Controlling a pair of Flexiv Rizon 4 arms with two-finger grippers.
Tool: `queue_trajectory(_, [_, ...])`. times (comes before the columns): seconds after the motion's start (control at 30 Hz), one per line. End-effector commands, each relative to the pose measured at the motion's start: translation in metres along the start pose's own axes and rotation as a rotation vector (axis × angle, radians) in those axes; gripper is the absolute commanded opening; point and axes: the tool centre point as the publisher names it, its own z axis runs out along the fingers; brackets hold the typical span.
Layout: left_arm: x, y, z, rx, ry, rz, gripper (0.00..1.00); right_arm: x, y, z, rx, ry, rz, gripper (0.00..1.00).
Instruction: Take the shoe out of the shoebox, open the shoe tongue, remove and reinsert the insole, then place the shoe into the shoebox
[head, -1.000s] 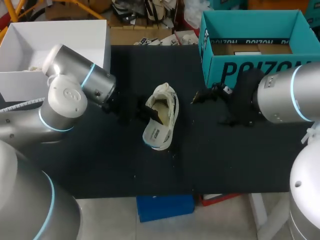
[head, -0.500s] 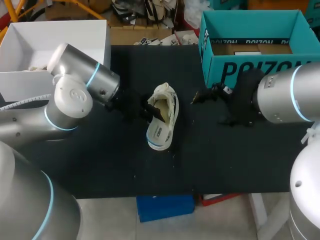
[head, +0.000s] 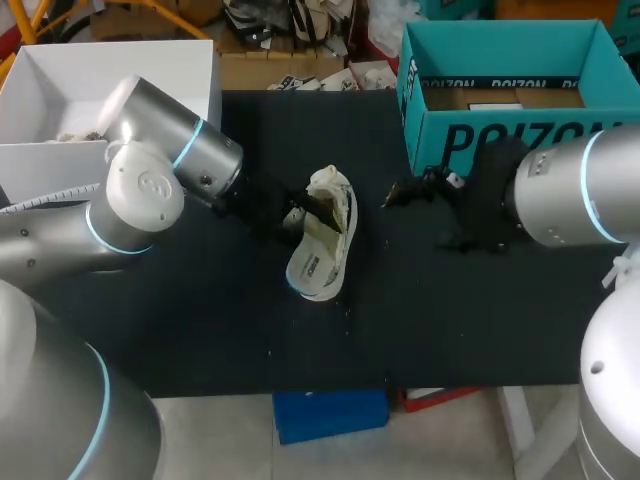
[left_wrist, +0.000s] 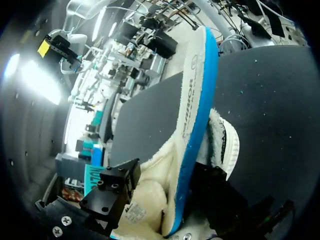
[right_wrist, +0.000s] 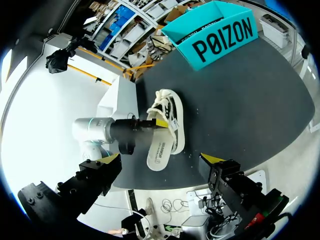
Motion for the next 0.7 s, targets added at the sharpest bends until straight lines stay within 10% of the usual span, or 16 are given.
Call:
queue_trajectory(0.03, [0.001,-0.011,-0.008,0.006,0.006,0.010,0.52,0.001,-0.001,0.000,-0.004,-0.004,0.001,1.00])
queue_trajectory(0.7, [0.005,-0.038,-0.017,0.052,0.033,0.062,0.46,0.001,-0.001,0.000,-0.004,-0.004,0.001,1.00])
